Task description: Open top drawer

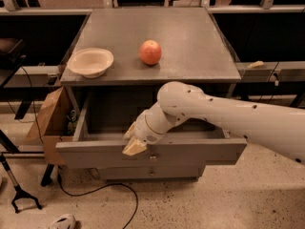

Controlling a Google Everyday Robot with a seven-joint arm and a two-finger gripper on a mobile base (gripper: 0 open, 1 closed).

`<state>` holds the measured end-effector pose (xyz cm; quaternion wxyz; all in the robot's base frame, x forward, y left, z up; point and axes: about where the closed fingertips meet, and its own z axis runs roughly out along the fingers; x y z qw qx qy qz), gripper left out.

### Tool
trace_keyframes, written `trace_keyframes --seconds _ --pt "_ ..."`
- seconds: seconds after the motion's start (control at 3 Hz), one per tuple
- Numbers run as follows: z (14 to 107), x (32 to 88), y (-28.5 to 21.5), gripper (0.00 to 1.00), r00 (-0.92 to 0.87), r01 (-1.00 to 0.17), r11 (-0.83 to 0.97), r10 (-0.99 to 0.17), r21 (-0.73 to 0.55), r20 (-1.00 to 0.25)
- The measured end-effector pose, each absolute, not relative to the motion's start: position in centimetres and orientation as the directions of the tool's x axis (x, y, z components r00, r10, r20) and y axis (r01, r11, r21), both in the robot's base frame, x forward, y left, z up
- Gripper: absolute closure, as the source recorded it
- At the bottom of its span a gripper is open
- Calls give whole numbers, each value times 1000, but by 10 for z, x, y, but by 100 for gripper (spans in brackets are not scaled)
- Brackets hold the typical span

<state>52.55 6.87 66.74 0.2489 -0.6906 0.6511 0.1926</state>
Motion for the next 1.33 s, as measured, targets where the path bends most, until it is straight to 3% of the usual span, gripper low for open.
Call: trace_keyframes --seconds 0.33,0.67,1.33 --pt "667 525 69 100 78 -995 -28 -804 -93 -590" --pt "670 520 70 84 96 -994 -50 -807 -95 -583" --pt "674 499 75 37 147 -989 -128 -817 -74 -558"
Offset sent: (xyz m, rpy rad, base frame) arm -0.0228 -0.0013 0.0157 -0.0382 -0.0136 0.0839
